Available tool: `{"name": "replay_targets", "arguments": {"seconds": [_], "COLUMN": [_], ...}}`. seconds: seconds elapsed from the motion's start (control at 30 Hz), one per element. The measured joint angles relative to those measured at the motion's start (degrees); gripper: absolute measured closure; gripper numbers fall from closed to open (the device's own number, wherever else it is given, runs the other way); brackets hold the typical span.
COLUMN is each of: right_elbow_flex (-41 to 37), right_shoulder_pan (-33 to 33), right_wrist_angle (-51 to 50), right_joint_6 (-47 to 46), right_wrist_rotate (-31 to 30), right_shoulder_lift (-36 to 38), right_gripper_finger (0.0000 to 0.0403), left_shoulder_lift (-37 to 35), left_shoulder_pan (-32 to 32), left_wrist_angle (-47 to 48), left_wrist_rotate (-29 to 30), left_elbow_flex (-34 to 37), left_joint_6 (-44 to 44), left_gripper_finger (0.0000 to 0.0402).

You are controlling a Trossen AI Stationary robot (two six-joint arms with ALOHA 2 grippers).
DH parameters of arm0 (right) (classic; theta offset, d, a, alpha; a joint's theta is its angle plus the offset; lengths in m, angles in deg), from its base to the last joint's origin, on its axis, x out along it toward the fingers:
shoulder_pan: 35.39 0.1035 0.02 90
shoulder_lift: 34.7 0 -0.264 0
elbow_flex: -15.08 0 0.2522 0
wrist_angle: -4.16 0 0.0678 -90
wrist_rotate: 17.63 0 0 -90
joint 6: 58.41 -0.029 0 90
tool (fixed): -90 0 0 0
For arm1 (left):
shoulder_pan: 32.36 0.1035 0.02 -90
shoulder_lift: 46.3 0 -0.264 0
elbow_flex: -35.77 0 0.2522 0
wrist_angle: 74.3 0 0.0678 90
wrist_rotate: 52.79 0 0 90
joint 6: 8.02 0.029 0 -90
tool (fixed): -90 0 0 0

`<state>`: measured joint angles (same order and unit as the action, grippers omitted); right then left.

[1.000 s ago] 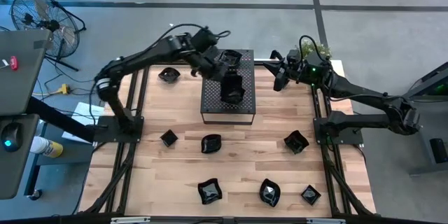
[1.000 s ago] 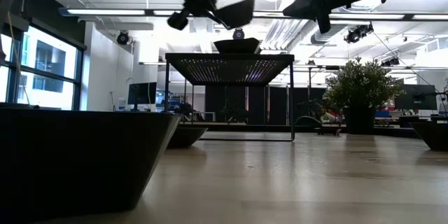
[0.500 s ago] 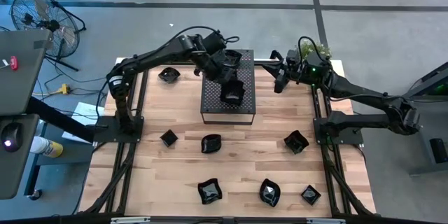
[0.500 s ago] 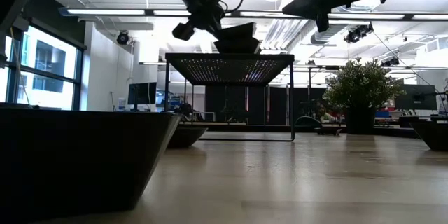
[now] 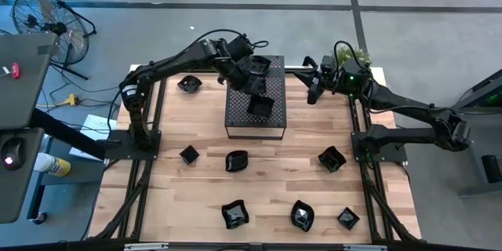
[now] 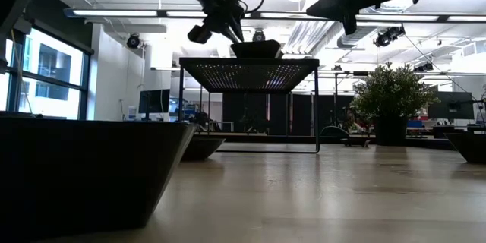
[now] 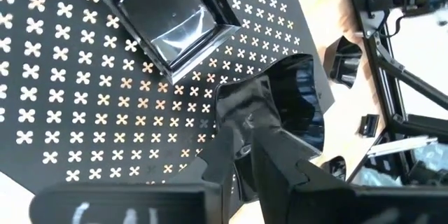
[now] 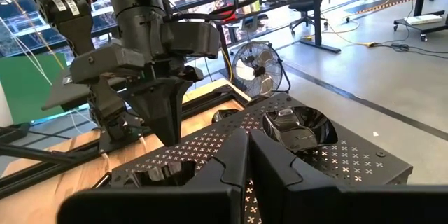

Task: Pick & Place Mini shaped plates
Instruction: Stack the square plate on top of the square plate on the shelf

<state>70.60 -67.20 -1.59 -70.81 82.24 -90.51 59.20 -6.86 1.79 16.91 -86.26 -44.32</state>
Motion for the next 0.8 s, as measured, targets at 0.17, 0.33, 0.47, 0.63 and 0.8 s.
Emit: {"name": "replay_targets", "arguments": {"seconds": [0.17,0.33,0.47,0.63,0.8], "right_elbow_flex": [0.0,0.0,0.7,2.4,2.6], "right_shoulder_pan": [0.0,0.0,0.1,0.9,5.2], "right_wrist_angle": [0.0,-0.9,-6.1,-17.3,-26.9], "right_joint_6": [-0.1,-0.5,-0.8,-0.7,-1.9], "right_wrist_rotate": [0.0,0.4,1.6,2.5,2.6], "right_shoulder_lift": [0.0,0.1,1.4,3.8,4.9], "right_gripper_finger": [0.0392,0.0392,0.0392,0.0400,0.0397], "left_shoulder_lift": [-0.1,-2.0,-7.5,-16.1,-25.4], "left_shoulder_pan": [0.0,0.0,-1.4,-3.2,-3.0], "left_wrist_angle": [0.0,-2.4,-8.8,-21.0,-36.4], "left_wrist_rotate": [-0.1,0.4,5.7,10.3,10.6], "left_elbow_flex": [-0.1,-1.2,1.5,11.9,29.3], "left_joint_6": [4.7,13.3,17.9,21.7,19.0], "left_gripper_finger": [0.0353,0.0377,0.0395,0.0400,0.0400]}}
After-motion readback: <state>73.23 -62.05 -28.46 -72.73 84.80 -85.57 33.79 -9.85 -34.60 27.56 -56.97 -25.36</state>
